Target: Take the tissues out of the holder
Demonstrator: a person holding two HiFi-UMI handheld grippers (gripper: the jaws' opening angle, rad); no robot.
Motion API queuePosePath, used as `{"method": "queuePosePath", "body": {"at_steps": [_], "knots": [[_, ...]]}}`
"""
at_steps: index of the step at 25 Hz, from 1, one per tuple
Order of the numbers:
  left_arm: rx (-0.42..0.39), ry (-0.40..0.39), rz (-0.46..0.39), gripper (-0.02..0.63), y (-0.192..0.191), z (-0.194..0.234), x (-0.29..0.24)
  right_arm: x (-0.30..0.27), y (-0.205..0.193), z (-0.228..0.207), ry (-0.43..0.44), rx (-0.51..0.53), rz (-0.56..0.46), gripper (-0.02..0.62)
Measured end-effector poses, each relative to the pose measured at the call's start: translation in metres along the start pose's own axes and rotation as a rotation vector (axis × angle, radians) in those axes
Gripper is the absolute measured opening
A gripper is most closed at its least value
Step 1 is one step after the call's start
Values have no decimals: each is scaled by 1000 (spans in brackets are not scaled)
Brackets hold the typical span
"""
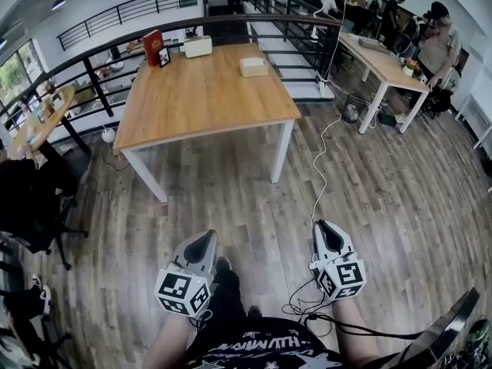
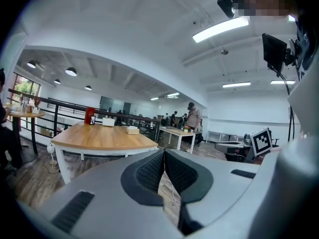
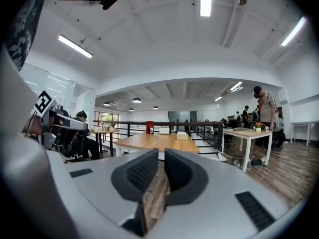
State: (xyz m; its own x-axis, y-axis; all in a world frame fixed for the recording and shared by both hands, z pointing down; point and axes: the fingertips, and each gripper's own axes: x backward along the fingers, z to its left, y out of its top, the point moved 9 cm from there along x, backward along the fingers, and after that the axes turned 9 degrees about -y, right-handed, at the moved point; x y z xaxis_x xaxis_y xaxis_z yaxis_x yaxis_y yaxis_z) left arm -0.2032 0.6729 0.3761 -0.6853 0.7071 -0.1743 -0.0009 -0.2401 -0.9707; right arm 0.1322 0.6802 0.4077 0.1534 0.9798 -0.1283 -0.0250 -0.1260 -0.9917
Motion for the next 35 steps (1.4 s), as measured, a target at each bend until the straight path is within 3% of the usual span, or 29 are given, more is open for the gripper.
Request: {"method": "queuePosePath", "body": {"at_steps": [12,35], "knots": [[14,-93,15,14,13,75,-93,-85,5,-16,-52,4,33,24],[20,-172,21,14,89,279,-249,-323,58,-6,-108,-1,53,18]]}}
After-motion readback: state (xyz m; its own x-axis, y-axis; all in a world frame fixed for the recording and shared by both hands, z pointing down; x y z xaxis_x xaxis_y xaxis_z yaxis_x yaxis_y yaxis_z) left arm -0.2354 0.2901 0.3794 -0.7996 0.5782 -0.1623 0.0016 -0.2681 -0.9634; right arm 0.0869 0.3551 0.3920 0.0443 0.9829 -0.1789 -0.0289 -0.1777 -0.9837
